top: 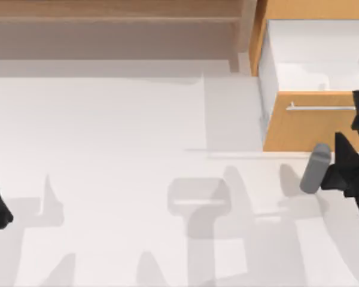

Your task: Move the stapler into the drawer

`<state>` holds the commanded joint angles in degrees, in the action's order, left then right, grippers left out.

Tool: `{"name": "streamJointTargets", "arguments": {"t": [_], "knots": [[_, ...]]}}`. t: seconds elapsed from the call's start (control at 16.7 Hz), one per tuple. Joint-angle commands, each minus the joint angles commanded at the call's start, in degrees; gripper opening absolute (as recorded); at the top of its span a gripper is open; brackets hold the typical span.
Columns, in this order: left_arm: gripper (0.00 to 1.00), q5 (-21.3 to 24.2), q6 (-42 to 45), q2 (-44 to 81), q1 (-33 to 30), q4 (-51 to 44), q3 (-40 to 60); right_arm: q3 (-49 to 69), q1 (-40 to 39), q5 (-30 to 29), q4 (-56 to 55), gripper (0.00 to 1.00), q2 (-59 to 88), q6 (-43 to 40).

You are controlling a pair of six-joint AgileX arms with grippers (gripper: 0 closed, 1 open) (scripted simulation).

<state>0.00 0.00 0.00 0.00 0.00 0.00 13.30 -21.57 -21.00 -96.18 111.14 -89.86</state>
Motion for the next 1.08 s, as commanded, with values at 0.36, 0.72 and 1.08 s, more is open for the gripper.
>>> {"name": "streamJointTargets", "arguments": {"t": [0.36,0.72,1.08], "knots": [[1.00,0.0,0.0,0.0,0.0,0.0,0.0,-1.0,1.7,-0.7,-4.5,1.00,2.2,0.8],[1.00,0.0,0.0,0.0,0.0,0.0,0.0,1.0,2.4,0.0,-2.9,1.00,2.6,0.8],[1.00,0.0,0.0,0.0,0.0,0.0,0.0,4.4,3.9,1.5,-0.1,1.00,3.1,0.7]]}}
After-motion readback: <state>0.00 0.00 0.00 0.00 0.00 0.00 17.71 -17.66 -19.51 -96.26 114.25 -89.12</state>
